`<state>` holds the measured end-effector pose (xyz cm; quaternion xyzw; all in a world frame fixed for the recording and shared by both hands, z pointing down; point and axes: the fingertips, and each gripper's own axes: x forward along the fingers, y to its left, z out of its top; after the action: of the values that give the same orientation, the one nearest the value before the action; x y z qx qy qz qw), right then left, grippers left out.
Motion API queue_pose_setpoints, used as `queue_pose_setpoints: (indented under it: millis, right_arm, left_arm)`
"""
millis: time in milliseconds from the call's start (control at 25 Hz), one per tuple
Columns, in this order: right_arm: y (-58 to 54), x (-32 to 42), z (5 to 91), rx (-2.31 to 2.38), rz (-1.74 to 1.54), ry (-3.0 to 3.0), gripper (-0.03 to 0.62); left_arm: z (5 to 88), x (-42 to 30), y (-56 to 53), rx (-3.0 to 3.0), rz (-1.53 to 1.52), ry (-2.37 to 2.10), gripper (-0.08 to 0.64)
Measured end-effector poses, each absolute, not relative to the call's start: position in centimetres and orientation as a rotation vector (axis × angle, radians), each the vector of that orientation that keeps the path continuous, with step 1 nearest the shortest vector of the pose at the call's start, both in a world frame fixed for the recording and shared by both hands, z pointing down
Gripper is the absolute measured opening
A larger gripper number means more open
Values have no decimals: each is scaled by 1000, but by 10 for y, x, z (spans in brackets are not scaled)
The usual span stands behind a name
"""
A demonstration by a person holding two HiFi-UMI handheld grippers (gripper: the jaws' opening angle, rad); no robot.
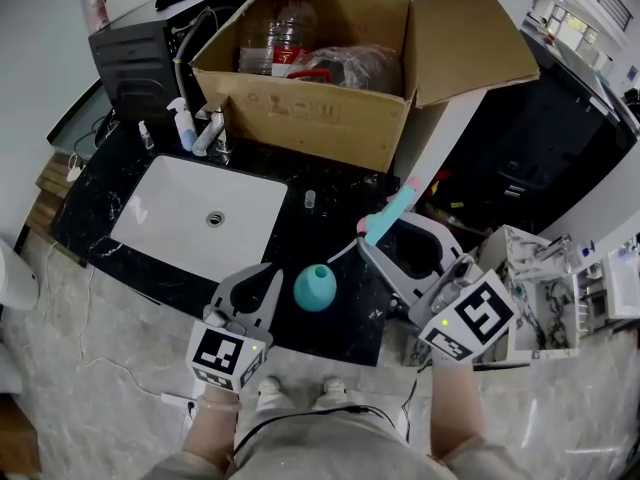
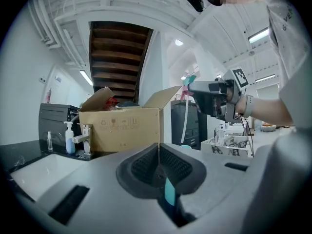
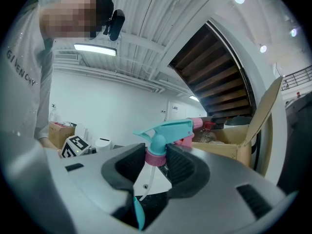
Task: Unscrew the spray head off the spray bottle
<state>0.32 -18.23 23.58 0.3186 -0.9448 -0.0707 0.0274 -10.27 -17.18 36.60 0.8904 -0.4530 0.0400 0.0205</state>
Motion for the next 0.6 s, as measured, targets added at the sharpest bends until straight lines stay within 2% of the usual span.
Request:
queue_pose_setpoints:
  millis: [600]
  right_arm:
    - [-185,32,285,1057,-179,-2743,141]
  left_arm:
    - [368,-125,-173,2674,88,-1538,6]
